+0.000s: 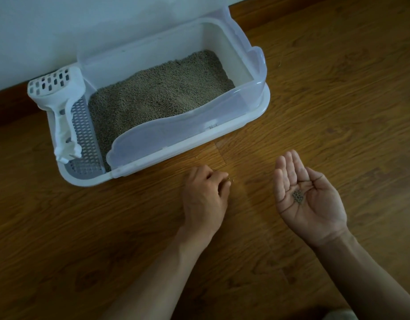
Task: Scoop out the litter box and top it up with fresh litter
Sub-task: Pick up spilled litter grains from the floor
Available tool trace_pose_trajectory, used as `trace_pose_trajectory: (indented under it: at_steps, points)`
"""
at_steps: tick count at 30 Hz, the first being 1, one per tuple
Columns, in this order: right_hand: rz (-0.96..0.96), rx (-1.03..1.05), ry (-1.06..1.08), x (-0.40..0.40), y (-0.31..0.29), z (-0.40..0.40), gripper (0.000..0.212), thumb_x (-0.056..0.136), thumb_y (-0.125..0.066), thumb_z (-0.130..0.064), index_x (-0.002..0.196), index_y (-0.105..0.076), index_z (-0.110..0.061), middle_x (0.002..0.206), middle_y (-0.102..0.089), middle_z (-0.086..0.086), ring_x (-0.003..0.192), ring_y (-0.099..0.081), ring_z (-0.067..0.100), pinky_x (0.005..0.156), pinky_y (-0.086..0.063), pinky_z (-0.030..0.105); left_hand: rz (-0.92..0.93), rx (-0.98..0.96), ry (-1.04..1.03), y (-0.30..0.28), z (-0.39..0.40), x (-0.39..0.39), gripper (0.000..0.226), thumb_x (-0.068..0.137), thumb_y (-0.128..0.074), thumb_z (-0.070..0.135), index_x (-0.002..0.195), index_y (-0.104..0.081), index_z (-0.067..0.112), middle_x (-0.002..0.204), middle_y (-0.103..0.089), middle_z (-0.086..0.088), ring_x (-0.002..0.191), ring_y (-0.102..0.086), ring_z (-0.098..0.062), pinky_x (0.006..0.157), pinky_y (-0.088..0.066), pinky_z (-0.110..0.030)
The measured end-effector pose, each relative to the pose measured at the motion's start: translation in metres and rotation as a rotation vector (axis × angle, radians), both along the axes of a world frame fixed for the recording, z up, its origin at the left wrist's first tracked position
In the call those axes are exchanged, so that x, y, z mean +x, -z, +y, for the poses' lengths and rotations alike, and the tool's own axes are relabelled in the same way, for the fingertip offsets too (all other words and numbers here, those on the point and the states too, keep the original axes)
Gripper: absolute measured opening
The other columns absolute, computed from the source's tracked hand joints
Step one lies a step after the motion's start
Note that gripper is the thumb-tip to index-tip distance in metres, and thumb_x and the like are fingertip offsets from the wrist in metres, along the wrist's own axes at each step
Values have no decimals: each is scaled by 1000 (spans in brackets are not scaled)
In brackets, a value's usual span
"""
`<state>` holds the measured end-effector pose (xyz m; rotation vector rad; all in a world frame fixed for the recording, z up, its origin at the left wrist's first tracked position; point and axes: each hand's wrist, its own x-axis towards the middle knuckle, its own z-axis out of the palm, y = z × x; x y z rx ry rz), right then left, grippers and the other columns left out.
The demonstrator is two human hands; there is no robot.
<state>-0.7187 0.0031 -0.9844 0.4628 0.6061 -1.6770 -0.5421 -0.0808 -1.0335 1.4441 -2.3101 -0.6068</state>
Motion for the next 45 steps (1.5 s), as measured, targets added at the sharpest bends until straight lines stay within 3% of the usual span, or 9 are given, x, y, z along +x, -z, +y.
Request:
trace_pose_trajectory:
  at_steps: [7,11,14,17,22,26,30,33,45]
  points:
    - [1,23,-9,-2,3,5,43,97,-37,-24,103,-76,-6,103,-75,5,100,-72,19,72,-61,37,-3,-53,115,1,-8,-4,11,91,-62,30,89,-68,21,91,-49,6,86,-45,-9,63,-45,-21]
    - [11,46,-7,2,0,4,42,95,-38,-24,100,-77,-7,102,-75,4,98,-72,18,70,-62,36,-12,-92,136,4,-6,-4,13,96,-53,30,90,-58,20,93,-50,5,87,-44,-10,68,-48,-27]
    - [-2,66,-4,2,-2,1,41,94,-40,-22,101,-76,-5,104,-75,6,100,-72,20,72,-61,38,192,-88,36,-15,9,-10,17,98,-52,31,92,-60,17,91,-52,6,85,-46,-7,69,-44,-21]
    - [-20,99,26,1,-3,-2,44,96,-37,-23,99,-77,-5,104,-75,6,100,-72,20,72,-61,36,377,-144,102,-48,36,-26,21,99,-53,29,91,-63,13,88,-56,3,83,-47,-9,69,-41,-22]
    - [-67,26,-140,2,8,3,52,103,-27,-28,127,-62,2,130,-62,18,128,-55,28,106,-44,43,456,-167,271,-66,57,-47,20,99,-59,25,96,-71,9,93,-64,-4,89,-55,-17,77,-47,-36]
    - [-102,29,-54,-2,2,3,46,100,-33,-23,116,-70,0,117,-70,14,115,-65,26,90,-56,42,579,-92,209,-52,51,-37,19,97,-56,19,90,-69,8,87,-61,-2,82,-53,-13,70,-46,-30]
    - [-53,49,51,-4,-3,2,47,100,-34,-25,102,-76,-5,105,-75,6,101,-72,20,72,-62,38,278,-41,5,-18,24,-16,12,92,-64,28,94,-68,17,92,-59,5,86,-49,-8,69,-47,-25]
    - [0,58,13,0,-7,0,47,100,-34,-25,101,-76,-5,104,-75,6,100,-72,20,70,-62,37,73,-45,50,-1,12,-6,19,90,-66,33,103,-72,20,99,-58,5,92,-48,-10,74,-51,-30]
    - [25,42,2,5,-15,-1,48,100,-34,-26,98,-77,-7,102,-75,4,98,-72,18,69,-61,35,67,-165,98,6,0,-14,13,98,-58,24,87,-62,18,89,-51,3,85,-46,-13,72,-45,-31]
